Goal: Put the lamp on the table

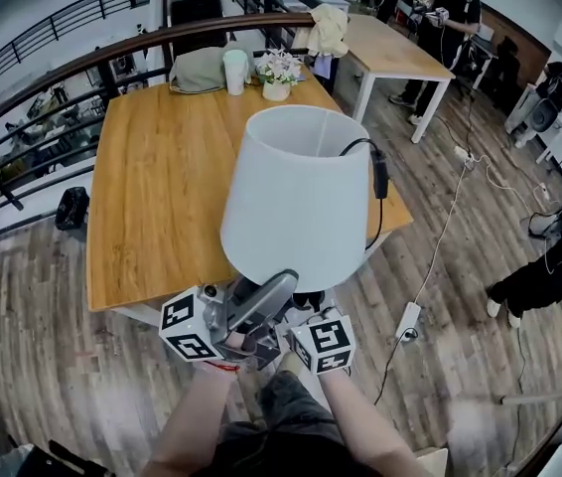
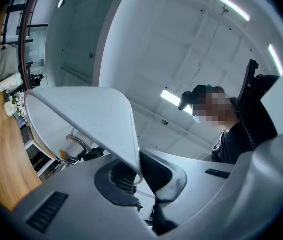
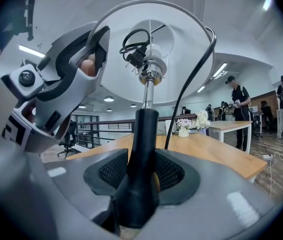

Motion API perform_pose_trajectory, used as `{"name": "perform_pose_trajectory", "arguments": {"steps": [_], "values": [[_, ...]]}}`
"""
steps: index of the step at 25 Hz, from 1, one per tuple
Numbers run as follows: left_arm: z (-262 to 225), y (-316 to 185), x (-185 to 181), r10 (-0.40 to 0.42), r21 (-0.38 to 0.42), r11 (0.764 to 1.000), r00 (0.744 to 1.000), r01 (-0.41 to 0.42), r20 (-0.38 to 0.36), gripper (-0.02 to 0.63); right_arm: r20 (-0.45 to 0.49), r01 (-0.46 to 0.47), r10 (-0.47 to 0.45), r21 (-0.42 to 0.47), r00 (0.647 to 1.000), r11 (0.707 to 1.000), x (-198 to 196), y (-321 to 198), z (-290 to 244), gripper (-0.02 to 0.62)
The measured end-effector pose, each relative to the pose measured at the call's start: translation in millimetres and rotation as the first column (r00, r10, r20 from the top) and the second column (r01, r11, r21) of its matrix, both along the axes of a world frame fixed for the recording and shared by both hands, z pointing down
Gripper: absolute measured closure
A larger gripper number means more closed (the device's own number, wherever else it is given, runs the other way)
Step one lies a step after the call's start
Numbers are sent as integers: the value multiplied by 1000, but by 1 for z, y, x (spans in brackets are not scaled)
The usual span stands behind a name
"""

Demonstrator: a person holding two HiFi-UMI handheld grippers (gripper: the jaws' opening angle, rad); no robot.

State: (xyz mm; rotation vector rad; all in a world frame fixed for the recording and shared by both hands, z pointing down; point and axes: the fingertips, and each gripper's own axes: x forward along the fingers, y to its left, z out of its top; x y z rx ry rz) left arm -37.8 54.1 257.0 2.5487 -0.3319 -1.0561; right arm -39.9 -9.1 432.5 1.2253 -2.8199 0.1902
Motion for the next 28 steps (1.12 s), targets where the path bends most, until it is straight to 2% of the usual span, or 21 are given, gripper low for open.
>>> {"name": "perform_pose_trajectory", "arguments": {"steps": [18,28], "values": [[19,-138,14,2,-37,999,999,-4,-47,603,-27,-6,5,-33,1000,999,20,-131,20,419],[36,-216,23,90,-65,994,994,-93,-54,603,-45,-86,83,-75,996,993,34,-203,43,419]]}}
